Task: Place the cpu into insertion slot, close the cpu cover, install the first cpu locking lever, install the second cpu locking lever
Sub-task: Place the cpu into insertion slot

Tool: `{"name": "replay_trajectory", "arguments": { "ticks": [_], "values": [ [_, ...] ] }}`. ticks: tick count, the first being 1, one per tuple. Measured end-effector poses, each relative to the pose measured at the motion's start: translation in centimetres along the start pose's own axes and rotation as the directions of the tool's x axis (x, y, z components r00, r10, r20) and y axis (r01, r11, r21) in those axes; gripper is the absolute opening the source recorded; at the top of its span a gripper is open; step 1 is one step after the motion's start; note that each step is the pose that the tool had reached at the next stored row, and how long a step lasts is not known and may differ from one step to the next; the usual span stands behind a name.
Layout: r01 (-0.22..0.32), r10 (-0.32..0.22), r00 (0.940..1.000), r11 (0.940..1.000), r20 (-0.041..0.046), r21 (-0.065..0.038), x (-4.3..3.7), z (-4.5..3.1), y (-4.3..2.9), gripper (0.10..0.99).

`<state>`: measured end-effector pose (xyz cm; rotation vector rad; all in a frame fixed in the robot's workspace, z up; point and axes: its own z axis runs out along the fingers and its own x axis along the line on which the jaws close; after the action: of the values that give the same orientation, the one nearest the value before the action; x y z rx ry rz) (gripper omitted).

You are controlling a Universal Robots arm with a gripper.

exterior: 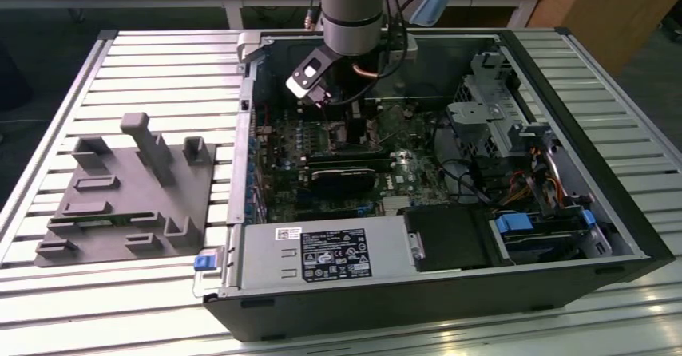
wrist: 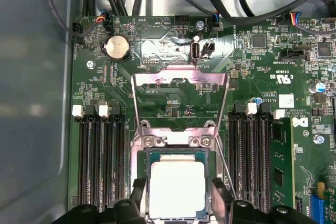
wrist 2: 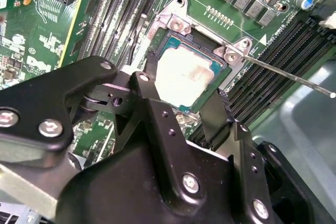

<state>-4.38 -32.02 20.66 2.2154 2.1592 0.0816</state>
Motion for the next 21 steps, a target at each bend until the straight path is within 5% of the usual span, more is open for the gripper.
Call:
{"name": "replay_trajectory", "arguments": {
  "ticks": [3, 5, 8, 10, 15, 21],
  "values": [
    [0.000, 0.000, 1.0000, 1.0000, 0.0000, 0.000, 0.00, -0.04, 0.00, 0.588],
    [0.000, 0.000, 1.0000, 1.0000, 0.0000, 0.000, 0.00, -0.06, 0.00, 0.459],
    [0.000, 0.000, 1.0000, 1.0000, 0.0000, 0.000, 0.00, -0.10, 0.01, 0.345],
    [0.000, 0.000, 1.0000, 1.0000, 0.0000, 0.000, 0.00, -0.13, 0.01, 0.345],
    [0.000, 0.000, 1.0000, 1.0000, 0.0000, 0.000, 0.00, -0.19, 0.01, 0.114],
    [0.000, 0.000, 1.0000, 1.0000, 0.0001, 0.000, 0.00, -0.24, 0.04, 0.106]
  ]
}}
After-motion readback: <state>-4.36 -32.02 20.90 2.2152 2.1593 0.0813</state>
